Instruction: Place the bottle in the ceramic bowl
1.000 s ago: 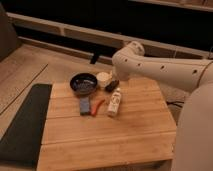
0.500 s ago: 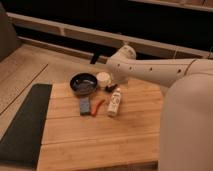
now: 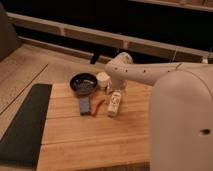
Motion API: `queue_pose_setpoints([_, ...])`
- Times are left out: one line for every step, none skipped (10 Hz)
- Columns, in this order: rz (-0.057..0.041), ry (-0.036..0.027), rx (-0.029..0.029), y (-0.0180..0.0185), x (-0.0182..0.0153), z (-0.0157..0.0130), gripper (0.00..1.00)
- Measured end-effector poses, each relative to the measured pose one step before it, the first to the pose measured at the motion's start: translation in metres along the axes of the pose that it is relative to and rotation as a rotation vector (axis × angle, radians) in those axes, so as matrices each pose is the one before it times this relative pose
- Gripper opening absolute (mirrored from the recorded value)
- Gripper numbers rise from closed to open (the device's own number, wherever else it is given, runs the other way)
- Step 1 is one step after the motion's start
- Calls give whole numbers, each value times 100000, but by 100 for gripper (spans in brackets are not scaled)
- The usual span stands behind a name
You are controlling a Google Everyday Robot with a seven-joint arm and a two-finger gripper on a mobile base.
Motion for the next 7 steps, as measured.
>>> queue_pose_setpoints([-459, 2934, 332, 29, 415, 1072, 65])
queue_pose_setpoints([-1406, 3061, 507, 101, 241, 1262, 65])
queue_pose_setpoints([-1313, 2338, 843, 64, 216, 757, 65])
queue_pose_setpoints([-1924, 2271, 790, 207, 169, 848, 65])
queue_pose_setpoints([-1608, 1887, 762, 238, 152, 672, 65])
queue_pose_setpoints([-1507, 3386, 799, 82, 274, 1050, 58])
queue_pose_setpoints([-222, 1526, 259, -111, 64, 469, 51])
